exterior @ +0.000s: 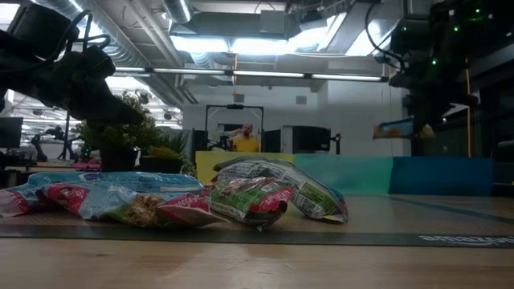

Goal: Pick and place Granola Bars by type
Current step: Put the granola bar into the dark blue bin

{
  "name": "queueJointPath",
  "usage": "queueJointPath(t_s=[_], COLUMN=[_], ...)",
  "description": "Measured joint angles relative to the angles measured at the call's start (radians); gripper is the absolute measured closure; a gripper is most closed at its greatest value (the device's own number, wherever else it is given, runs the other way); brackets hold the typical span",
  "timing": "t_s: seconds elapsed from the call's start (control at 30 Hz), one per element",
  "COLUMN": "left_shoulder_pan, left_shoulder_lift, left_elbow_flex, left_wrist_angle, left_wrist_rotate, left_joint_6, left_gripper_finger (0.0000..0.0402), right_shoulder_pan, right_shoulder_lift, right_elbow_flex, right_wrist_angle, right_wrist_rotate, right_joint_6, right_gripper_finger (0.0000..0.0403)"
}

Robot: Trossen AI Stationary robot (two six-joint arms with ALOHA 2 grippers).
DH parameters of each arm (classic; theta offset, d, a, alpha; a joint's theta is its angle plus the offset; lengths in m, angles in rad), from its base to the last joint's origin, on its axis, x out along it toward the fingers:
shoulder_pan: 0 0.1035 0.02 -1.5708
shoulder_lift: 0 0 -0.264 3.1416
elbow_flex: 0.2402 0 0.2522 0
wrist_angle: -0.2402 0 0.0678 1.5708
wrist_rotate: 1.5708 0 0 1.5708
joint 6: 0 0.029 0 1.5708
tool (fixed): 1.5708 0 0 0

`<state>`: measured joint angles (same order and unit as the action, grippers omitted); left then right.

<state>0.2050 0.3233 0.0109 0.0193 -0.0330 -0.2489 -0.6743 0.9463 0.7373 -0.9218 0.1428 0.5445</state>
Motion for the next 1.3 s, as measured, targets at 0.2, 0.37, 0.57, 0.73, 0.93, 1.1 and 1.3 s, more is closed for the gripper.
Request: queueJointPath(t_s=[0.2,0.37,0.57,0.73,0.93,1.1,1.3], left_shoulder_pan=[0.0,0.0,0.0,0.0,0.0,0.0,0.0], left_shoulder_lift=[0.0,0.0,0.0,0.0,0.0,0.0,0.0], left_elbow_flex=[0.0,0.0,0.0,0.0,0.0,0.0,0.0], left_wrist_angle=[0.0,0.0,0.0,0.0,0.0,-0.001,-0.001], left_wrist_rotate=[0.0,0.0,0.0,0.0,0.0,0.0,0.0], left_joint_6=[0.0,0.0,0.0,0.0,0.0,0.0,0.0], left_gripper_finger=[0.0391,0.0388,0.0392,0.0392,0.0389,0.0391,0.0389], right_shoulder_pan=[0.0,0.0,0.0,0.0,0.0,0.0,0.0], right_shoulder_lift=[-0.024,-0.032,-0.032,-0.032,-0.032,-0.032,-0.032], right_elbow_flex=[-0.047,-0.057,-0.057,-0.057,-0.057,-0.057,-0.057], right_wrist_angle=[0.006,0.005,0.006,0.004,0.003,0.003,0.008], right_wrist_rotate=[0.095,0.111,0.126,0.16,0.171,0.207,0.223], right_joint_6=[0.057,0.063,0.058,0.081,0.083,0.108,0.107], right_gripper_finger=[0.0372,0.0371,0.0387,0.0371,0.0342,0.0326,0.0298])
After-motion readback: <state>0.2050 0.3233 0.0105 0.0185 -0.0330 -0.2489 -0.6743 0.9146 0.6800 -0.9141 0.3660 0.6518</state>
